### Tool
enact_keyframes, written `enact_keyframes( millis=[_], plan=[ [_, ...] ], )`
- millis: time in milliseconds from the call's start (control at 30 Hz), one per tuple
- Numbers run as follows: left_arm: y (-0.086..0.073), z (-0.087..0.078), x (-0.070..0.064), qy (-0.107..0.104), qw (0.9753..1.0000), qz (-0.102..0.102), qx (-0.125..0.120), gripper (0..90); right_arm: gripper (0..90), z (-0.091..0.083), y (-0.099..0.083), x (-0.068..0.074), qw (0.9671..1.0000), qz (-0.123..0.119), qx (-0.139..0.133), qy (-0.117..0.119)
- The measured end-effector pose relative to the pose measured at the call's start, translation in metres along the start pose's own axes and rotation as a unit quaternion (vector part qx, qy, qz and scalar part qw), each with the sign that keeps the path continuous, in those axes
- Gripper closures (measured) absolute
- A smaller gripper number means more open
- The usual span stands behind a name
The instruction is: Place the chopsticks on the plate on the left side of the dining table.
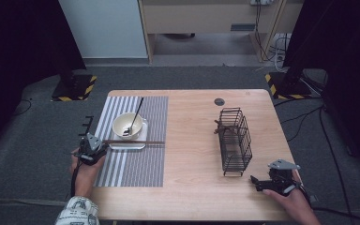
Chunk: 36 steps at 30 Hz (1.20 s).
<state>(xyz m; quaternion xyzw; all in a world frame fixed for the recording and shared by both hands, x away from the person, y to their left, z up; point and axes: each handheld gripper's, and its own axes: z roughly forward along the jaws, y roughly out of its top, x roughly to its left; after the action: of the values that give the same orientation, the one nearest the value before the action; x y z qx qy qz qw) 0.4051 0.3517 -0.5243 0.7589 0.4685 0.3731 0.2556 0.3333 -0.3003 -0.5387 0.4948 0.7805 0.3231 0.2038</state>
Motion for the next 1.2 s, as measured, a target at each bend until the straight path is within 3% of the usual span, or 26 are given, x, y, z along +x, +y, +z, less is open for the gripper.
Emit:
enact_keyframes(
  millis=[333, 567, 700, 800, 1200],
  plan=[
    [0.002, -0.010, 0.001, -0.012, 0.9997, -0.019, -0.006, 49.2, 0.2, 0.000, 0.000, 0.000, 1.0000, 0.000, 0.000, 0.000],
    [0.005, -0.017, 0.003, -0.026, 0.9979, -0.058, -0.010, 33.2, 0.2, 0.000, 0.000, 0.000, 1.0000, 0.000, 0.000, 0.000],
    [0.007, -0.020, 0.001, -0.038, 0.9969, -0.067, -0.018, 27.3, 0.2, 0.000, 0.000, 0.000, 1.0000, 0.000, 0.000, 0.000],
    [0.008, -0.021, 0.001, -0.052, 0.9948, -0.085, -0.022, 24.2, 0.2, 0.000, 0.000, 0.000, 1.0000, -0.001, -0.001, 0.000],
    [0.013, -0.023, -0.008, -0.086, 0.9929, -0.079, -0.024, 9.0, 0.2, 0.000, 0.000, 0.000, 1.0000, 0.000, 0.000, 0.000]
  ],
)
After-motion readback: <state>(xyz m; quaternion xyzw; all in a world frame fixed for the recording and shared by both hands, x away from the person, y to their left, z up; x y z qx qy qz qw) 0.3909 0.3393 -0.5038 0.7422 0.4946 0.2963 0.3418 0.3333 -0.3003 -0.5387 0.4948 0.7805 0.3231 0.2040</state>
